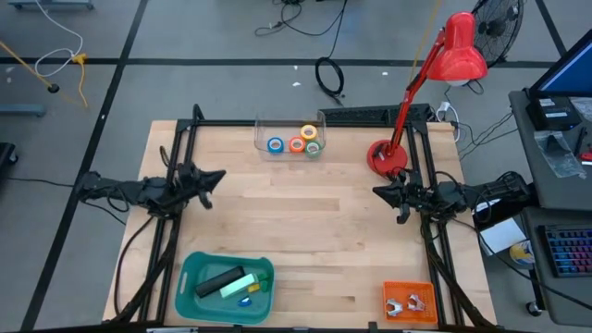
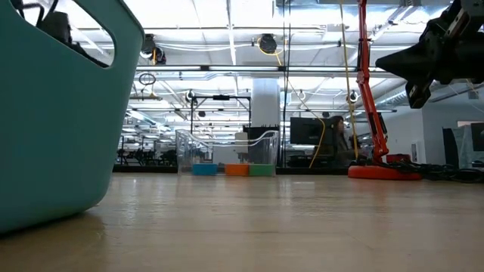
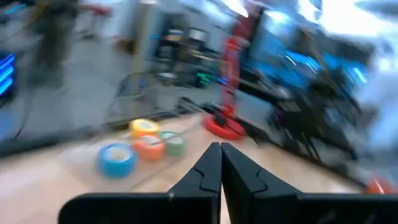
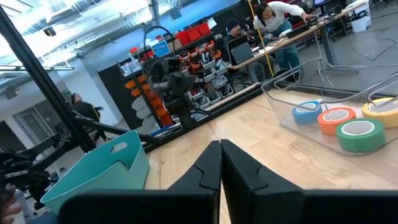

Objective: Pick and place Stapler, Stapler remover, tape
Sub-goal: Return to Home Position

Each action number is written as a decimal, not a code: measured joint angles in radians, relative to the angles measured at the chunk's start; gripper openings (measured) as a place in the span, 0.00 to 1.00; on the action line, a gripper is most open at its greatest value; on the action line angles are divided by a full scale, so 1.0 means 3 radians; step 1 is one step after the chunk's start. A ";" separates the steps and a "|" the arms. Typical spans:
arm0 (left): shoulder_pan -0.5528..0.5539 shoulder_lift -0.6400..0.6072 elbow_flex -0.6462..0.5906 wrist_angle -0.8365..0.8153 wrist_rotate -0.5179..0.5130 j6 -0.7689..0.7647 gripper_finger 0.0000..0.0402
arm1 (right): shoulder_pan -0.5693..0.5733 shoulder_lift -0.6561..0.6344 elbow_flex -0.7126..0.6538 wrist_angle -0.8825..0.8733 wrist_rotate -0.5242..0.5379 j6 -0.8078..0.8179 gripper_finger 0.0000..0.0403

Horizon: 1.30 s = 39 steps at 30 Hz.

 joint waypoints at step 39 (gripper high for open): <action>0.0106 0.0022 -0.0001 -0.0018 -0.0530 -0.0658 0.06 | 0.0000 0.0000 -0.0001 0.0014 -0.0003 0.0000 0.00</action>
